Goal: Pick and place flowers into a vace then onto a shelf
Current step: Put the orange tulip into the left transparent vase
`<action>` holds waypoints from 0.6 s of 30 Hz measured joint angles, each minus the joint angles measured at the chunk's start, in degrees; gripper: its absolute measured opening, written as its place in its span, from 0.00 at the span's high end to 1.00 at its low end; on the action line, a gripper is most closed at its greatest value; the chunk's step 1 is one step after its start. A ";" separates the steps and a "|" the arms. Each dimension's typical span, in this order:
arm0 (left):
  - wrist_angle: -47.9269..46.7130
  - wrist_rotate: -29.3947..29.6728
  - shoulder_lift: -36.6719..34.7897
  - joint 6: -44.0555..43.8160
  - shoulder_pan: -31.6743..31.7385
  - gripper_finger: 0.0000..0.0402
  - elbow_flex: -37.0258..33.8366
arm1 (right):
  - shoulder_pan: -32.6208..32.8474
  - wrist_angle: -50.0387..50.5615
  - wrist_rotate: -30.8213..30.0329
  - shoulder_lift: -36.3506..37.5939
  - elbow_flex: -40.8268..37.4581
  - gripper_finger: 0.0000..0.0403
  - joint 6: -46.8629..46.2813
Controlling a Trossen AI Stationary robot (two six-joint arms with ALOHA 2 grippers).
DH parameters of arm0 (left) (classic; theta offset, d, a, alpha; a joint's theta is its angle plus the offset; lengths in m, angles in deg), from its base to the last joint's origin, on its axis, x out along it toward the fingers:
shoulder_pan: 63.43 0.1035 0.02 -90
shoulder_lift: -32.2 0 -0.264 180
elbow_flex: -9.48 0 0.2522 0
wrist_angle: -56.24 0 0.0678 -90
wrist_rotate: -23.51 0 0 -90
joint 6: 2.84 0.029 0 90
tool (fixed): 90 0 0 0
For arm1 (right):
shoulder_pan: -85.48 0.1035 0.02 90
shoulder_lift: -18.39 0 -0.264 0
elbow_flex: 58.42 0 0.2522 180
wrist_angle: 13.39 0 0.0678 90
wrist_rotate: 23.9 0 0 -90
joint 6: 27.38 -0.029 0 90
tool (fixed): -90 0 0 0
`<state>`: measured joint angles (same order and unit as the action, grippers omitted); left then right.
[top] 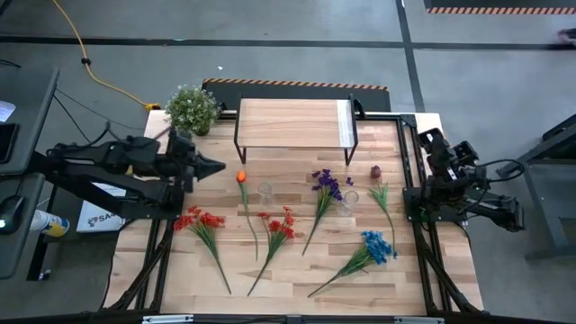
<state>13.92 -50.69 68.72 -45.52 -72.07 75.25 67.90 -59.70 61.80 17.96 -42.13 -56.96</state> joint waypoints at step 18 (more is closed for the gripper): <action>-3.84 -3.72 6.66 -20.45 0.00 0.88 0.02 | 0.00 -1.53 1.14 0.00 0.00 0.97 -0.14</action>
<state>10.07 -54.41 75.38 -65.97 -72.07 75.27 67.89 -61.24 62.94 17.96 -42.13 -57.10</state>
